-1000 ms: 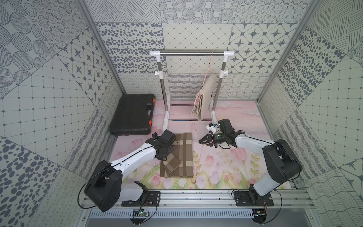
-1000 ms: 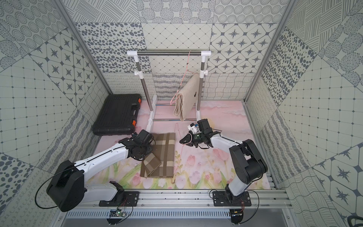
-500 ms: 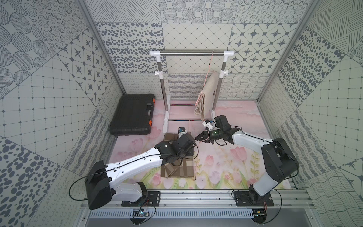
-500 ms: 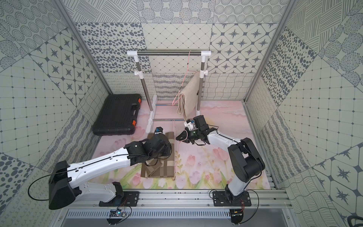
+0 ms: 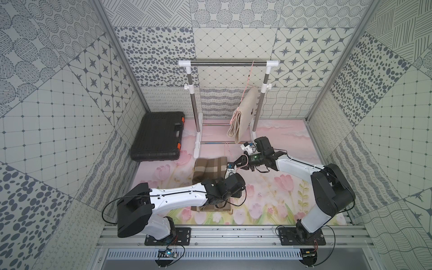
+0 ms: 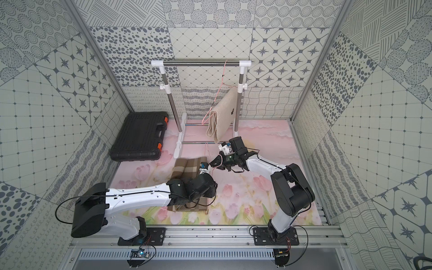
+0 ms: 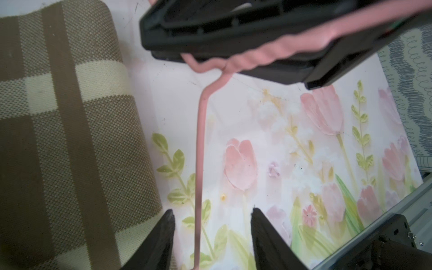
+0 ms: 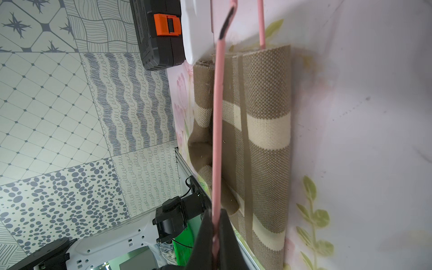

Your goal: Hang the scarf on the hanger

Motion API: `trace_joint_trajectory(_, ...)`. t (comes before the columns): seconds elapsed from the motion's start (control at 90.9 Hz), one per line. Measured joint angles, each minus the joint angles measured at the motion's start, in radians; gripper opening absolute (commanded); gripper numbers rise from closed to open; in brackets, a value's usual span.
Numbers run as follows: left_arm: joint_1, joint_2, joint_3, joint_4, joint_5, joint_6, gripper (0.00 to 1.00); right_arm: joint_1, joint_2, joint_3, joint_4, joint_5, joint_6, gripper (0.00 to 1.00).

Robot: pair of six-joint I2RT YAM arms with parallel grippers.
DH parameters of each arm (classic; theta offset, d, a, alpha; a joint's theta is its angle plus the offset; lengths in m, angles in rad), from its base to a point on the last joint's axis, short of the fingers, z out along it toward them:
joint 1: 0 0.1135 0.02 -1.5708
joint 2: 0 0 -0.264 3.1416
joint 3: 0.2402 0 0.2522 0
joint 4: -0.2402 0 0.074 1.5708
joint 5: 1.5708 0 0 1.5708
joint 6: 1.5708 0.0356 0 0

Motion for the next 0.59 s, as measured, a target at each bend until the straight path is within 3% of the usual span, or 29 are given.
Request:
trace_joint_trajectory(0.154,-0.002,0.061,0.031,0.033,-0.058,0.009,0.49,0.002,0.0,0.0,-0.002,0.0,0.0,0.0)
trace_joint_trajectory(0.33,-0.002,0.121,0.07,0.05,-0.13,0.043,0.16,0.001,-0.003,0.0,-0.007,0.001,-0.004,0.0)
trace_joint_trajectory(0.473,-0.002,0.154,0.108,-0.011,-0.19,0.048,0.0,-0.006,-0.004,-0.001,-0.019,0.006,-0.005,0.0)
trace_joint_trajectory(0.594,-0.003,0.157,0.118,-0.036,-0.201,0.04,0.0,-0.005,-0.004,-0.001,-0.018,0.008,-0.005,0.0)
